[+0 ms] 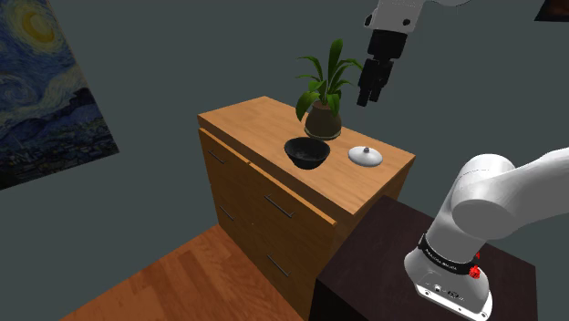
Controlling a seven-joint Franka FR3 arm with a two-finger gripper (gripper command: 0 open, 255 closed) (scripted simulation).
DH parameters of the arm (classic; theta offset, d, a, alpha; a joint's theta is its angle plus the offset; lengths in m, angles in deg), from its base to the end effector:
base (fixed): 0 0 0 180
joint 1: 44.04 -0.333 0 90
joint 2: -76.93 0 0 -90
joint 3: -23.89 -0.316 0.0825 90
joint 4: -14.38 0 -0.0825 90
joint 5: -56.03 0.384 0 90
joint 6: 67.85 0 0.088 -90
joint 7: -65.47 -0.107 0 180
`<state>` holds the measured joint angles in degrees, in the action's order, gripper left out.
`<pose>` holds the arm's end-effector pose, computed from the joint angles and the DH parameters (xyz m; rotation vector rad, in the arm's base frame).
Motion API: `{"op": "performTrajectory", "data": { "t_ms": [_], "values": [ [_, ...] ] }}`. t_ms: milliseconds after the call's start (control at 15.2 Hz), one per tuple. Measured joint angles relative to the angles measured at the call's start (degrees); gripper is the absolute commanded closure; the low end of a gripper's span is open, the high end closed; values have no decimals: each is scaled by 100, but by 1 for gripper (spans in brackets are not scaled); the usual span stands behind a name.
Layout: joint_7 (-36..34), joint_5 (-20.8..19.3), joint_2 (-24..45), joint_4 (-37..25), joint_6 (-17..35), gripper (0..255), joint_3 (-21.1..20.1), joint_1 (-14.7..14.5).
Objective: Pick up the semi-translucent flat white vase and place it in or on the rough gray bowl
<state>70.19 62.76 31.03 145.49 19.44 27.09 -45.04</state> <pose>0.2982 -0.0050 0.6235 -2.9839 -0.1013 -0.0655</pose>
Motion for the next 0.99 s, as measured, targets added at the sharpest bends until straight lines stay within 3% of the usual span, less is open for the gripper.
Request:
{"op": "performTrajectory", "data": {
  "t_ms": [330, 990],
  "values": [
    [319, -205, 25, 346, 354, 0, 264, 106],
    [1437, -884, 531, 1098, 1618, 0, 1292, 487]
  ]
}}
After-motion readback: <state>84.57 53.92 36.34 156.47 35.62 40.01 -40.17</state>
